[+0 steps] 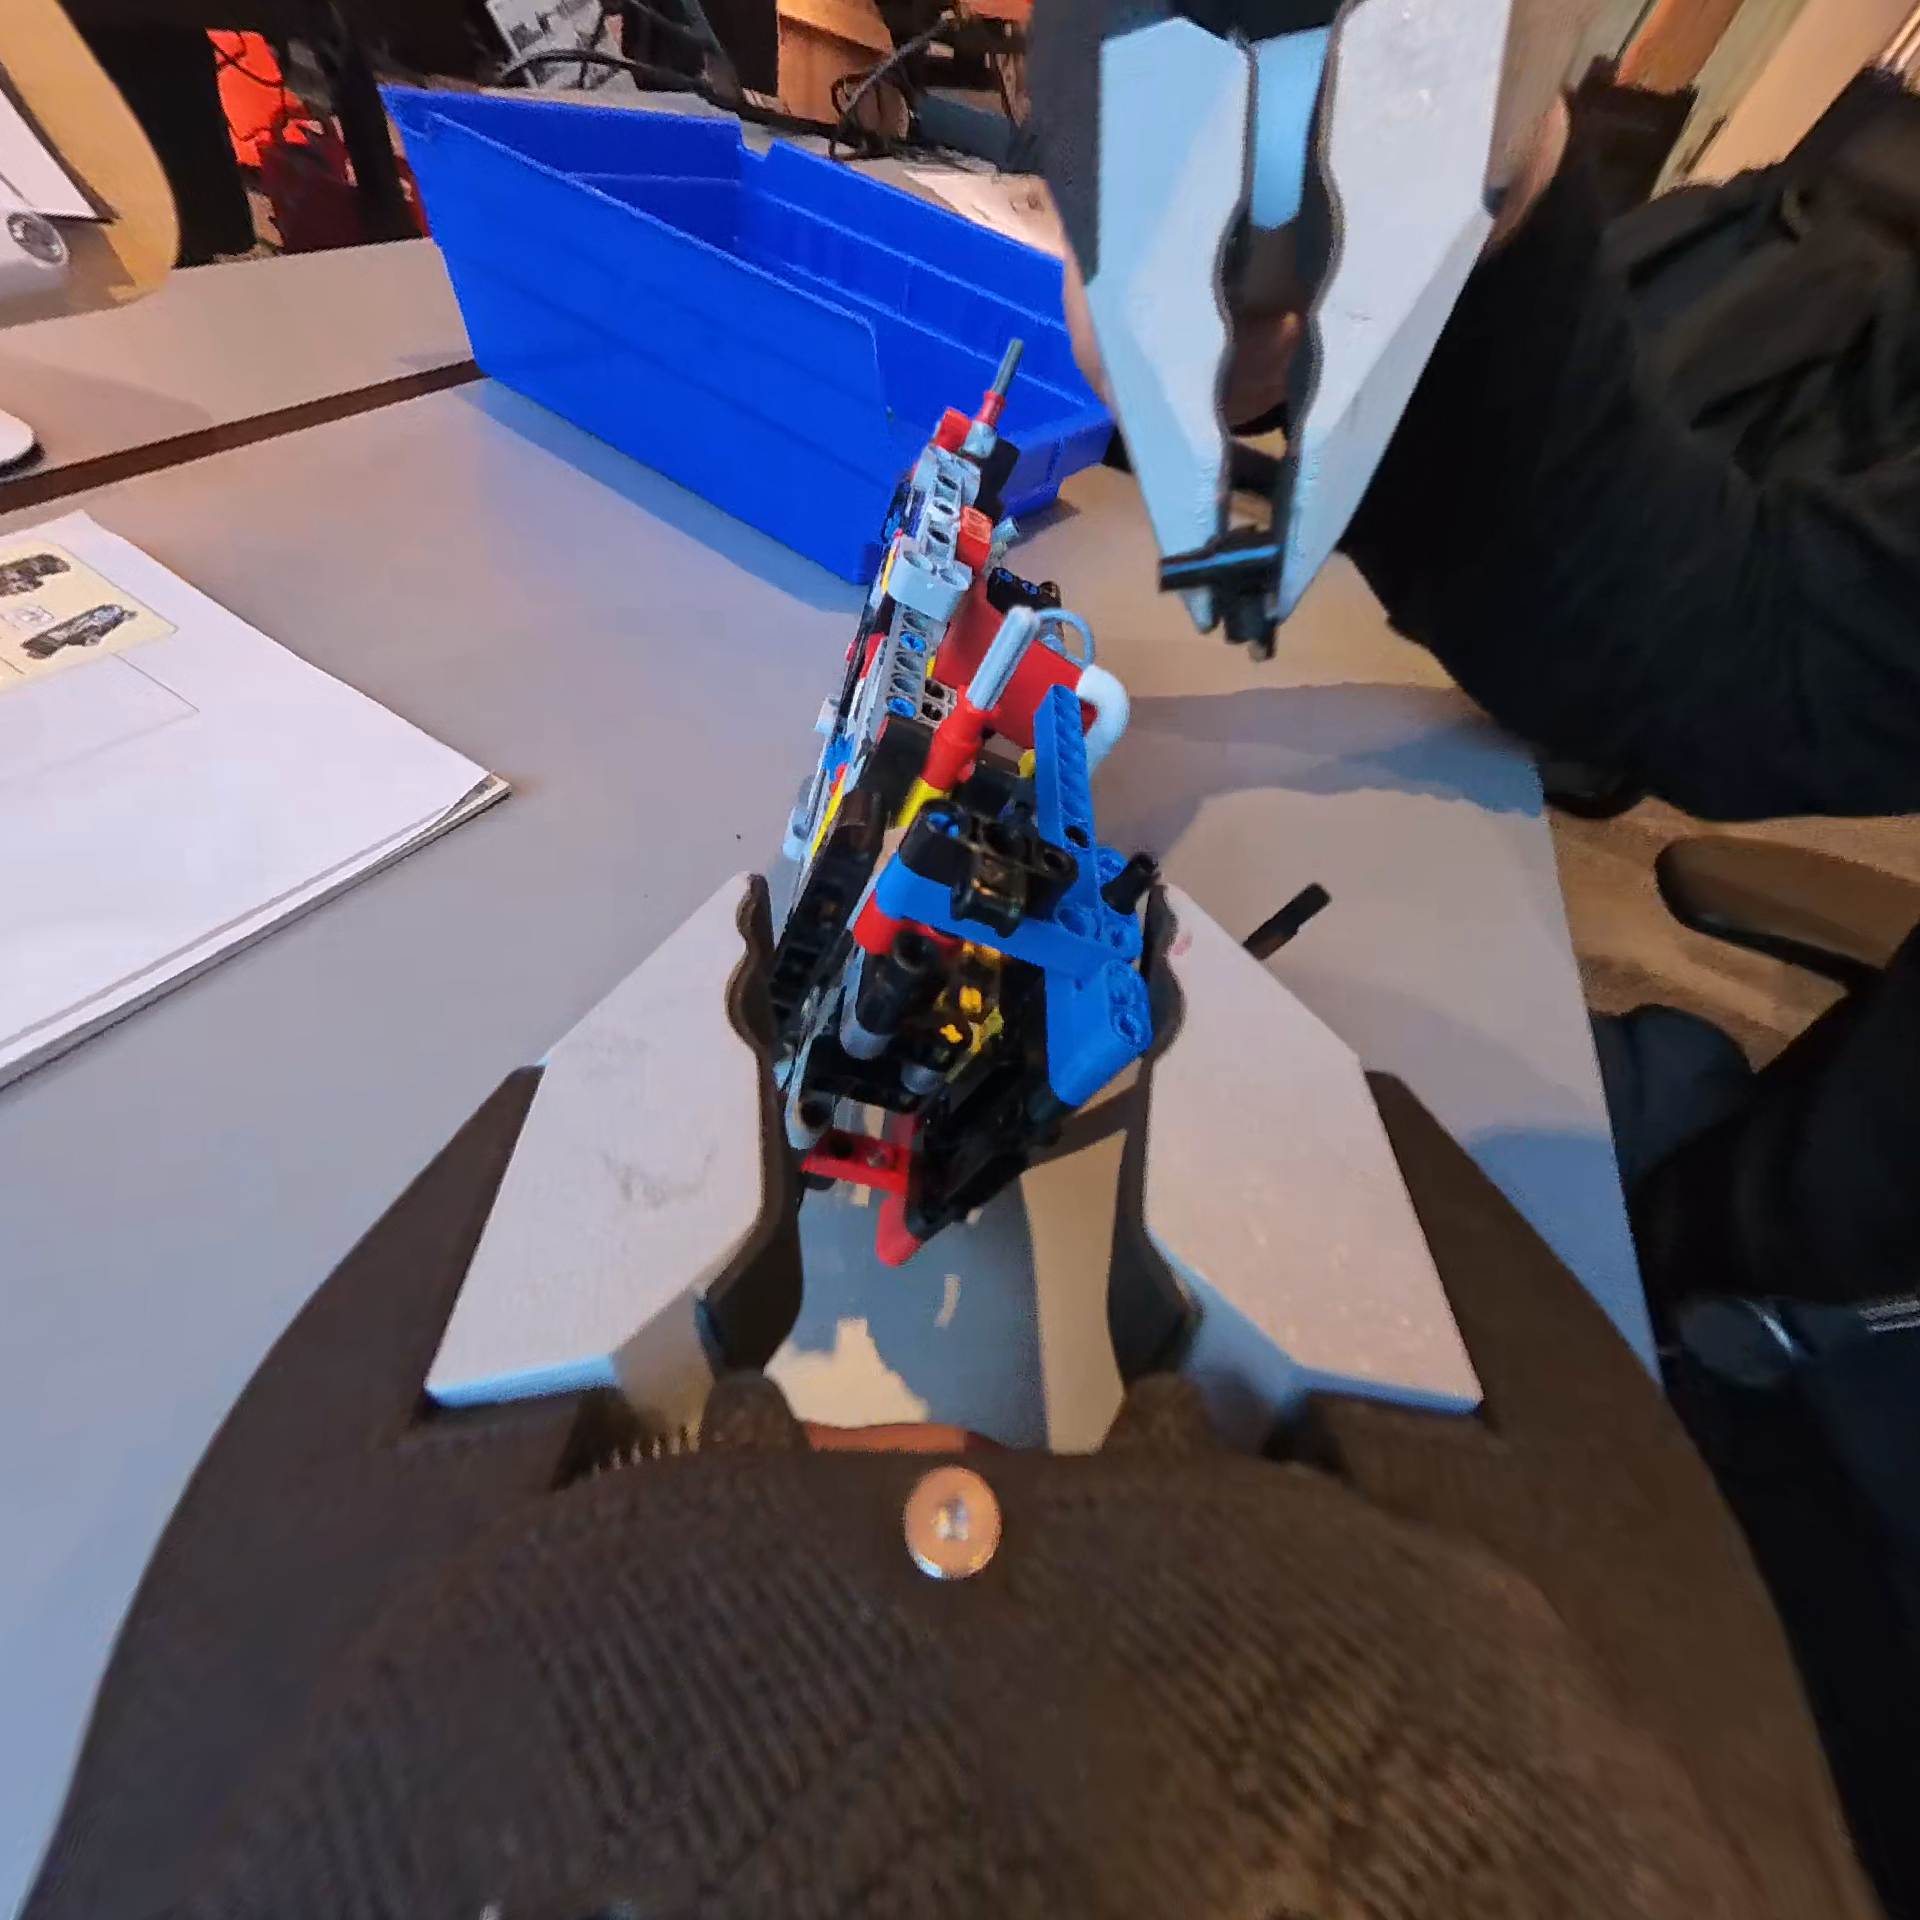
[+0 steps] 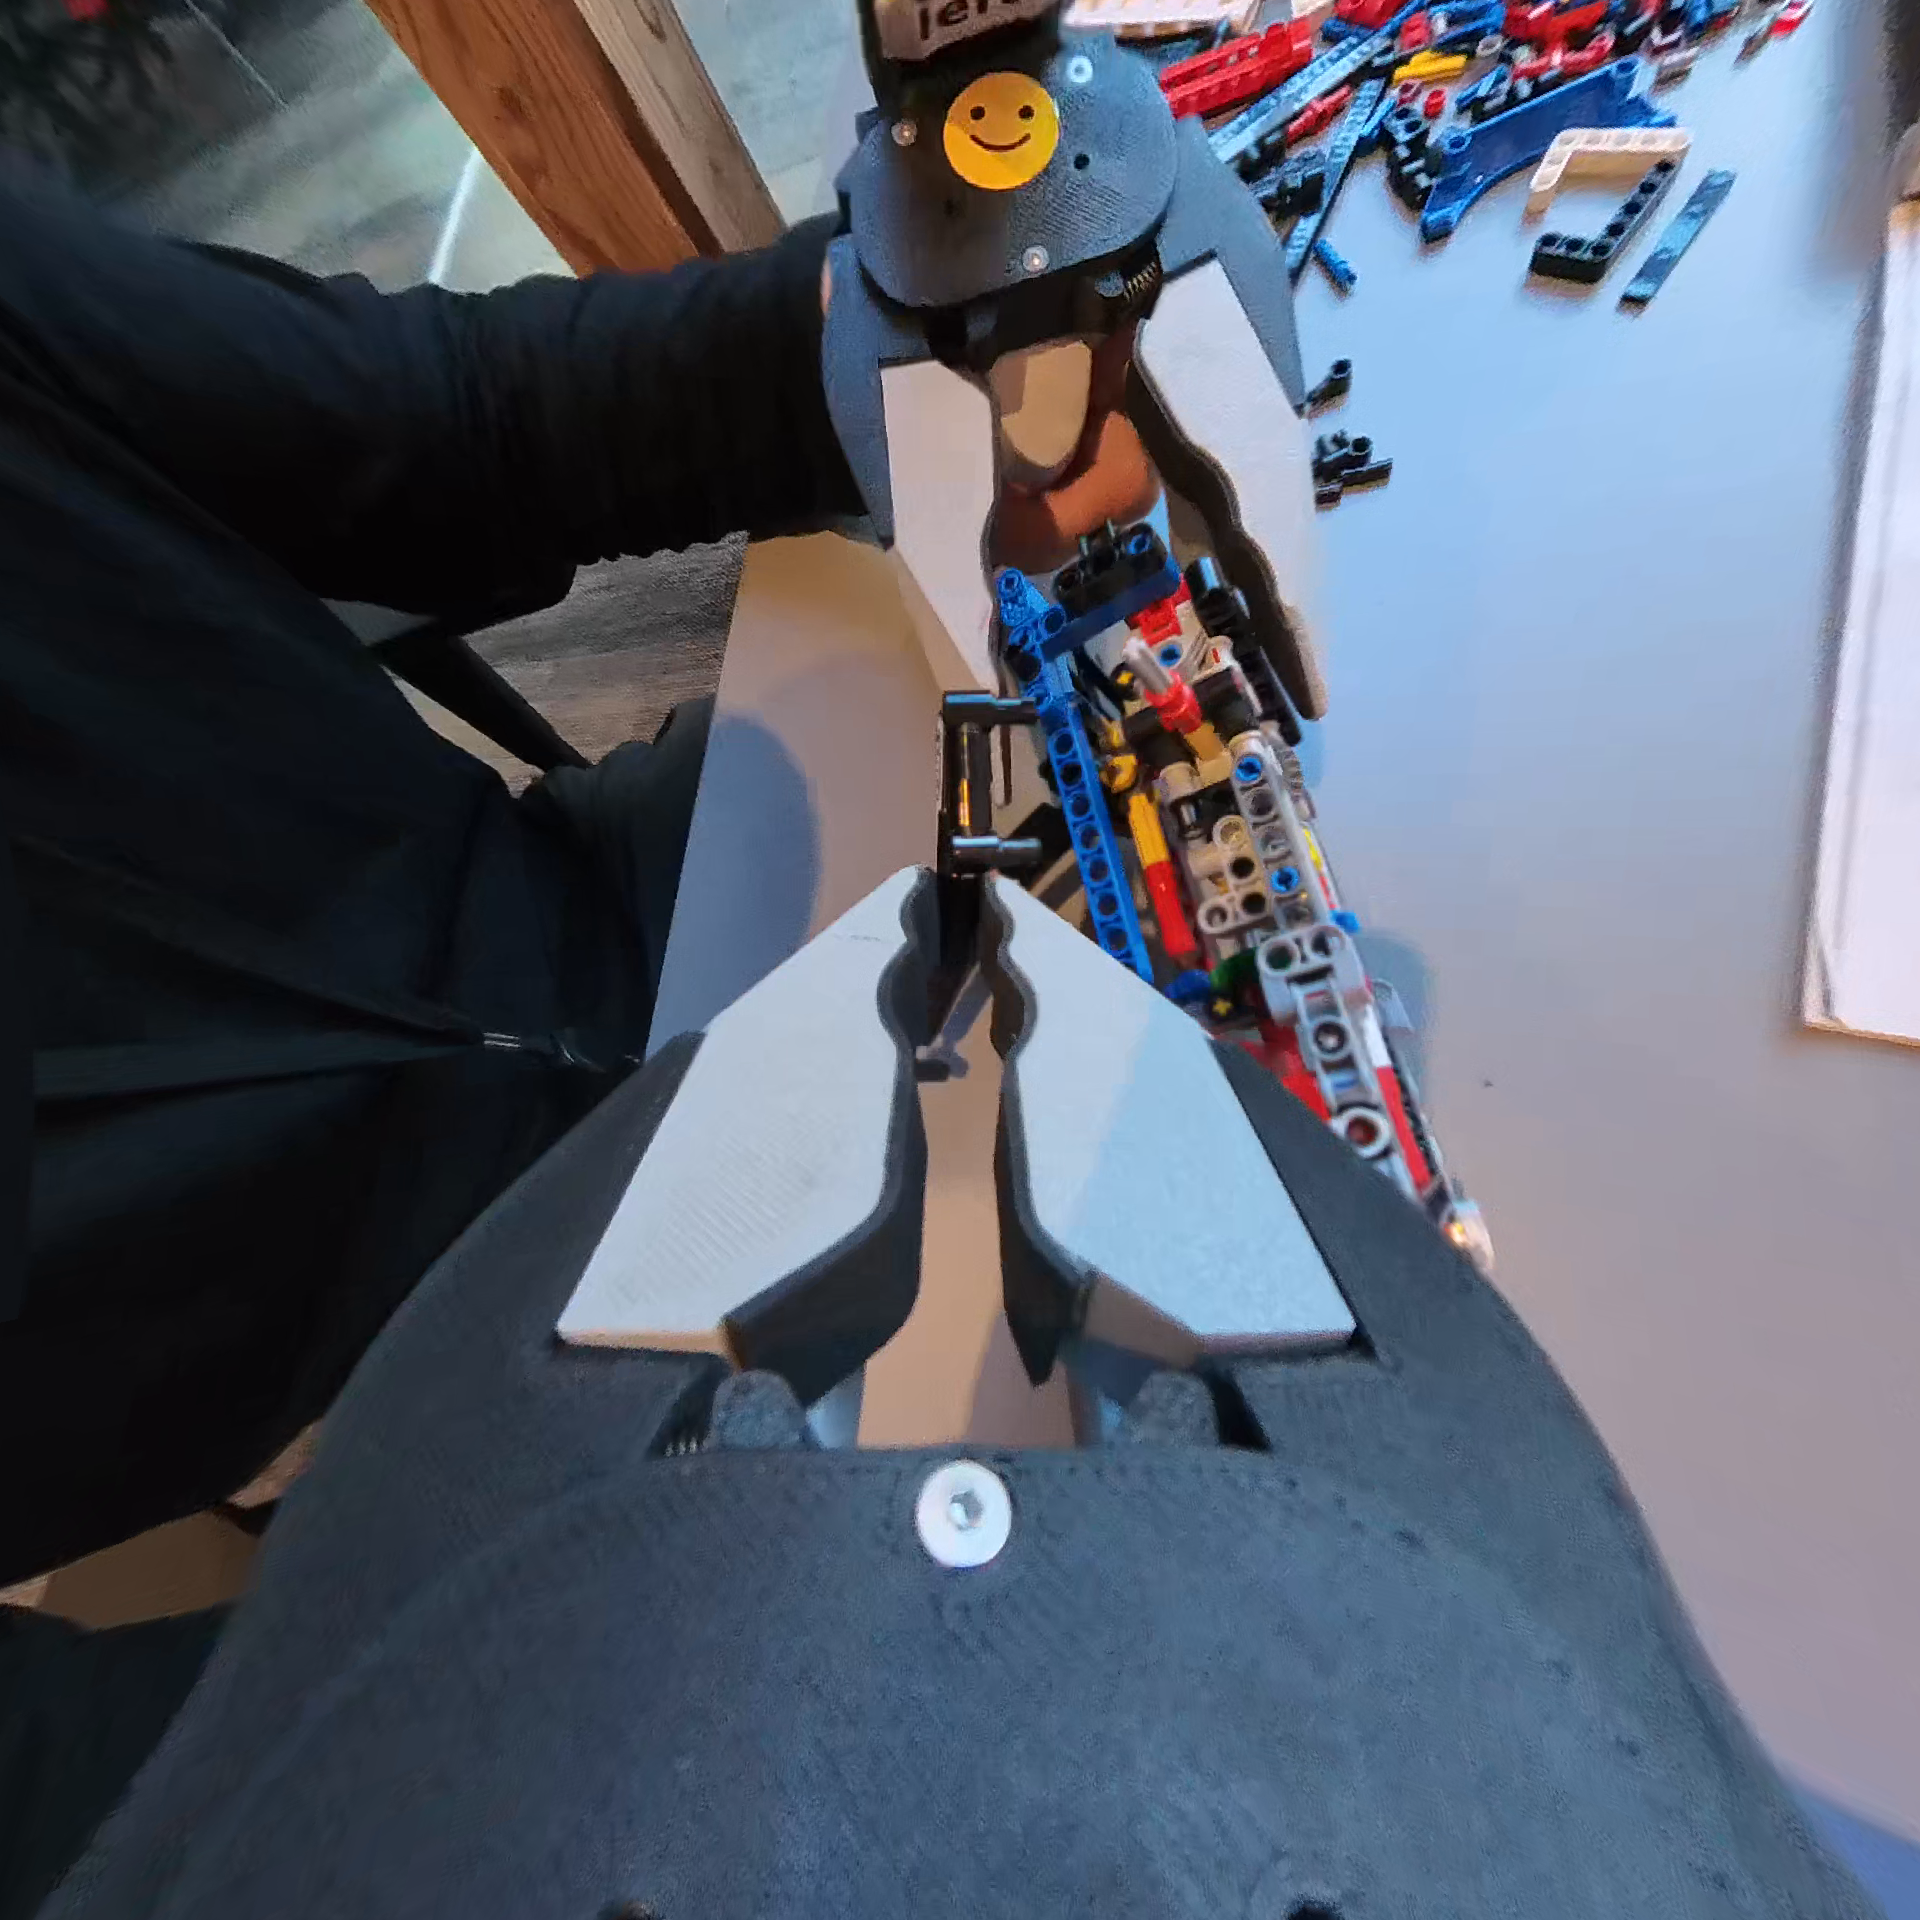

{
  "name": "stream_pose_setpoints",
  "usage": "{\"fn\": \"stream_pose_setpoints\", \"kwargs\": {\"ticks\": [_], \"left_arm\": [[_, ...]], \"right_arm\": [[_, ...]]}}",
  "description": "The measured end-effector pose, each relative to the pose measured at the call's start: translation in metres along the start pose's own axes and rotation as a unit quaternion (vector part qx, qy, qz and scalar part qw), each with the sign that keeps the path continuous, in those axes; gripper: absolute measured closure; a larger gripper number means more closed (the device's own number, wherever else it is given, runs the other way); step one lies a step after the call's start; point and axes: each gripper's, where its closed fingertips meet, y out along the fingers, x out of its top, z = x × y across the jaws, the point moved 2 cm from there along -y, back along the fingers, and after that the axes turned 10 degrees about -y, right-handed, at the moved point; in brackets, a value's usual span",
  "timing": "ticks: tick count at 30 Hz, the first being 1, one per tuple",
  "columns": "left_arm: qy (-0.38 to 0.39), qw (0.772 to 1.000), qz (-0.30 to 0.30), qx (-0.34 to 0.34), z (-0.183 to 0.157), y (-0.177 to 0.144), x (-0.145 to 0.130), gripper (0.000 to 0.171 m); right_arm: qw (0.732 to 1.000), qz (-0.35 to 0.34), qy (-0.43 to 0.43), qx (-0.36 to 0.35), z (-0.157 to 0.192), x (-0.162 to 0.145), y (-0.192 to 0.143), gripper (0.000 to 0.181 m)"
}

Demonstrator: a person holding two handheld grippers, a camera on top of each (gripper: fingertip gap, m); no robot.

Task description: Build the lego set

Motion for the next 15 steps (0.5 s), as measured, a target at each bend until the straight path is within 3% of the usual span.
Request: {"fn": "stream_pose_setpoints", "kwargs": {"ticks": [15], "left_arm": [[0.085,0.996,0.005,0.008,-0.006,-0.001,-0.013,0.102]], "right_arm": [[0.987,0.161,0.01,0.028,0.008,-0.028,0.035,0.177]]}}
